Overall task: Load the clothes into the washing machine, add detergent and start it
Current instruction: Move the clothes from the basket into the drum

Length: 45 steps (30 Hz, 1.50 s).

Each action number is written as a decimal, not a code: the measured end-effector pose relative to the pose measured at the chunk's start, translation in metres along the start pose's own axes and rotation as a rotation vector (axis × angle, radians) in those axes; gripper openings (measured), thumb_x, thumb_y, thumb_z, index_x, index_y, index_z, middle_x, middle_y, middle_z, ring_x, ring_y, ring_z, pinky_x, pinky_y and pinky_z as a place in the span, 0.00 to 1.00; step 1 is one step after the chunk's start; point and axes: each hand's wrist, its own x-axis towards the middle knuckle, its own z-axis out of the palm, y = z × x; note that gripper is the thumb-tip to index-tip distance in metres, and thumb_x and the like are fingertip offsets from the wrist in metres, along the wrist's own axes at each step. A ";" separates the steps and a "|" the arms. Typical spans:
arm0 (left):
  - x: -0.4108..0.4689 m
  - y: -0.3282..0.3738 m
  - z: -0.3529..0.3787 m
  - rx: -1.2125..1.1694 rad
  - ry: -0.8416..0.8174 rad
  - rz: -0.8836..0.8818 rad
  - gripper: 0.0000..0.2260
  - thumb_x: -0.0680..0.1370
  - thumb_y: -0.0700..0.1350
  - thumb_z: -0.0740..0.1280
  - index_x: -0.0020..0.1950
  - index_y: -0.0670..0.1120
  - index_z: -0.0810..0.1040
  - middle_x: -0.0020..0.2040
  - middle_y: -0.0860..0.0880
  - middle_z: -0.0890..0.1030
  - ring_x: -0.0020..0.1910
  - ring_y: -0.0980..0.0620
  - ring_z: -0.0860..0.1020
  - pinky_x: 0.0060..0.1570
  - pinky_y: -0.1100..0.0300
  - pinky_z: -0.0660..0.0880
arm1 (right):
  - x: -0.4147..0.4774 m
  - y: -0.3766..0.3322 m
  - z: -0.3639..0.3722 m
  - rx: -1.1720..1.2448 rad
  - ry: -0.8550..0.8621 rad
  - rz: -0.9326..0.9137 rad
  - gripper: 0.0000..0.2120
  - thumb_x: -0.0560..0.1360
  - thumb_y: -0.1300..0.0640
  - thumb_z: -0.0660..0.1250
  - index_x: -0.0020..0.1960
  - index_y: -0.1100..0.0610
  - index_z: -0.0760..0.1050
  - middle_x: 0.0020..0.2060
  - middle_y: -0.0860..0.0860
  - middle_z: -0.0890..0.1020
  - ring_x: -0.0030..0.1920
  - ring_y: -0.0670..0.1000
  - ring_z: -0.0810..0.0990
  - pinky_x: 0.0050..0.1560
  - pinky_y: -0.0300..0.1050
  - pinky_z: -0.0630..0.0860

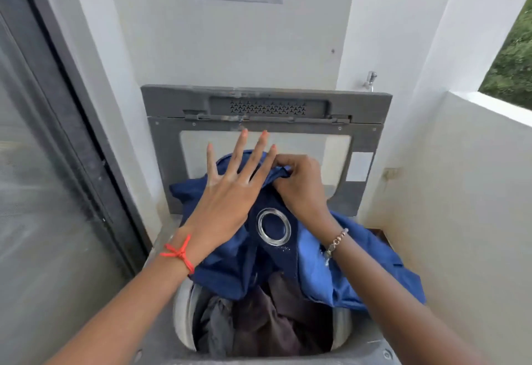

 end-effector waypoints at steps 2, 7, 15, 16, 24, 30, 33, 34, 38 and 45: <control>-0.025 0.007 0.039 -0.024 -0.088 -0.011 0.40 0.62 0.28 0.62 0.74 0.42 0.61 0.75 0.42 0.63 0.72 0.37 0.62 0.56 0.26 0.63 | -0.017 0.040 0.032 0.034 -0.067 0.132 0.17 0.61 0.77 0.58 0.35 0.60 0.80 0.26 0.45 0.80 0.27 0.35 0.73 0.30 0.29 0.65; -0.084 0.043 0.114 -0.135 -0.445 -0.069 0.55 0.53 0.29 0.73 0.76 0.44 0.51 0.73 0.43 0.67 0.71 0.40 0.66 0.55 0.28 0.69 | -0.070 0.127 0.085 -0.056 -0.270 0.370 0.20 0.61 0.76 0.58 0.40 0.60 0.82 0.37 0.53 0.86 0.32 0.32 0.76 0.34 0.26 0.69; -0.112 0.061 0.152 -0.311 -0.791 -0.143 0.56 0.63 0.40 0.75 0.76 0.46 0.37 0.77 0.46 0.45 0.74 0.44 0.42 0.65 0.29 0.48 | -0.087 0.204 0.059 -0.634 -0.957 0.549 0.34 0.62 0.61 0.76 0.65 0.57 0.67 0.61 0.56 0.74 0.62 0.58 0.73 0.58 0.51 0.72; -0.109 0.061 0.150 -0.339 -0.811 -0.141 0.52 0.68 0.38 0.71 0.74 0.49 0.31 0.74 0.49 0.35 0.71 0.45 0.33 0.65 0.32 0.39 | -0.091 0.210 0.046 -0.794 -1.078 0.571 0.42 0.60 0.57 0.78 0.69 0.55 0.61 0.65 0.56 0.70 0.66 0.60 0.68 0.64 0.58 0.67; -0.101 0.064 0.152 -0.317 -0.817 -0.136 0.46 0.75 0.38 0.64 0.69 0.49 0.25 0.72 0.50 0.28 0.66 0.47 0.24 0.60 0.38 0.27 | -0.137 0.211 0.021 -1.327 -1.143 0.360 0.17 0.79 0.60 0.51 0.65 0.57 0.68 0.64 0.56 0.72 0.64 0.58 0.69 0.68 0.54 0.53; -0.093 0.059 0.139 -0.361 -0.793 -0.153 0.45 0.76 0.43 0.64 0.69 0.50 0.25 0.73 0.51 0.28 0.70 0.49 0.27 0.61 0.38 0.27 | -0.102 0.169 0.077 -0.988 -0.823 0.282 0.18 0.73 0.67 0.58 0.61 0.55 0.71 0.60 0.54 0.74 0.62 0.58 0.70 0.60 0.51 0.62; -0.088 0.053 0.129 -0.370 -0.760 -0.231 0.44 0.73 0.33 0.59 0.69 0.49 0.25 0.71 0.52 0.27 0.73 0.49 0.30 0.67 0.36 0.31 | -0.088 0.145 0.118 -0.321 -0.559 0.298 0.19 0.67 0.74 0.58 0.55 0.64 0.77 0.54 0.59 0.78 0.55 0.58 0.74 0.49 0.40 0.65; -0.087 0.047 0.126 -0.363 -0.739 -0.259 0.45 0.71 0.31 0.58 0.69 0.49 0.25 0.71 0.52 0.27 0.73 0.49 0.30 0.68 0.36 0.33 | -0.087 0.140 0.127 -0.077 -0.478 0.339 0.20 0.64 0.76 0.57 0.52 0.67 0.78 0.50 0.61 0.80 0.51 0.56 0.77 0.45 0.33 0.66; -0.094 0.026 0.120 -0.329 -0.729 -0.294 0.45 0.70 0.31 0.57 0.71 0.50 0.26 0.75 0.50 0.30 0.71 0.50 0.29 0.69 0.36 0.36 | -0.110 0.150 0.142 0.199 -0.317 0.496 0.20 0.64 0.76 0.63 0.53 0.64 0.79 0.48 0.55 0.81 0.49 0.51 0.78 0.47 0.24 0.68; -0.106 0.038 0.122 -0.392 -0.826 -0.234 0.47 0.66 0.28 0.55 0.72 0.50 0.28 0.70 0.53 0.27 0.68 0.50 0.26 0.68 0.38 0.33 | -0.136 0.202 0.103 -0.407 -0.930 0.799 0.31 0.67 0.62 0.74 0.67 0.64 0.67 0.65 0.58 0.71 0.64 0.55 0.72 0.60 0.41 0.69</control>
